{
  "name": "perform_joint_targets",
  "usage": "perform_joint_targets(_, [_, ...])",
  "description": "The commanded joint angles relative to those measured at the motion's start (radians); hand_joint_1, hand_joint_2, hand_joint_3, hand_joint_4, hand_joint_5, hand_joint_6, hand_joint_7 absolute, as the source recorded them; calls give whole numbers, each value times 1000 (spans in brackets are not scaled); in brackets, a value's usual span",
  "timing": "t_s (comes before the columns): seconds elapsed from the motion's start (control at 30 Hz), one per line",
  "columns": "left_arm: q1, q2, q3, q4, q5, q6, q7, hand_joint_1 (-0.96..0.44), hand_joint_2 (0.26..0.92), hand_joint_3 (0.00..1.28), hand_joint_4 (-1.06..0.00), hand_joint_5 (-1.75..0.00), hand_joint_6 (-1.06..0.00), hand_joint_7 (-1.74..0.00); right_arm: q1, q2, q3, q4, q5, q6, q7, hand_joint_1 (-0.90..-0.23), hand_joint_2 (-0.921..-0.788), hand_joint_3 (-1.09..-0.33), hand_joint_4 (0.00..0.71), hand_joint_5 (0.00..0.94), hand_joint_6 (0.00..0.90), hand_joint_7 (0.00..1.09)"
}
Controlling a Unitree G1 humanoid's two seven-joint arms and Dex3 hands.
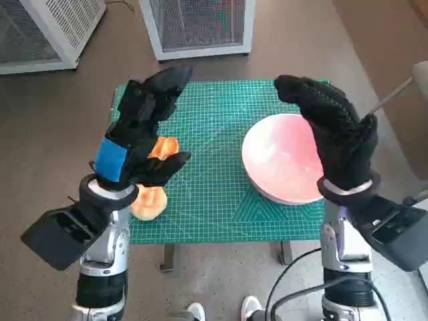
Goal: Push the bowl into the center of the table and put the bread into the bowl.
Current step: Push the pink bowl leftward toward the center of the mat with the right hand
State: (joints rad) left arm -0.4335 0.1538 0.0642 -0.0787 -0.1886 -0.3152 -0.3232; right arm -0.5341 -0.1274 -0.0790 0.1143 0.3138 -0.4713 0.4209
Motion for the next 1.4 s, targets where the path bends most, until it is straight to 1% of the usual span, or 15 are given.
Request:
perform_joint_targets(0.03, [0,6,-4,-7,13,-2,8,-523,921,341,-191,-66,1,-701,18,1,4,7,4,17,10,-431,-890,-487,410,2,12,756])
perform_joint_targets(0.27, [-2,8,-5,-7,17,-2,8,-522,921,341,-190,-68,1,-702,18,1,5,4,6,20,9,-427,-886,-495,410,1,12,762])
perform_joint_targets(0.63, [-6,10,-7,-2,20,0,8,-518,921,353,-188,-72,1,-702,16,1,0,19,6,7,16,-428,-880,-505,411,2,13,766])
perform_joint_targets(1.1, [-5,16,-7,-7,23,2,9,-515,921,364,-184,-78,1,-696,20,-2,-4,24,3,1,19,-428,-879,-507,407,0,16,770])
perform_joint_targets(1.17, [-5,16,-7,-9,21,5,10,-516,921,366,-183,-79,1,-694,19,-8,-12,33,7,-4,23,-429,-882,-505,407,0,16,769])
perform_joint_targets(1.27, [-5,15,-7,-10,16,10,11,-516,921,367,-182,-80,1,-693,13,-22,-31,59,20,-15,35,-423,-893,-492,409,1,22,754])
perform_joint_targets(1.3, [-5,13,-6,-9,14,10,11,-517,921,368,-182,-80,1,-693,10,-29,-42,75,25,-24,41,-421,-903,-478,410,2,29,738])
perform_joint_targets(1.33, [-5,12,-6,-8,12,11,11,-517,921,368,-182,-80,1,-693,7,-34,-49,87,28,-31,45,-419,-909,-474,411,2,32,726])
perform_joint_targets(1.37, [-4,11,-6,-6,11,10,11,-517,921,369,-181,-81,1,-692,2,-40,-61,109,32,-43,51,-419,-913,-473,412,2,35,717])
perform_joint_targets(1.4, [-4,10,-7,-5,11,9,11,-518,921,369,-181,-81,1,-692,-2,-45,-69,126,35,-52,56,-419,-915,-473,413,3,36,713])
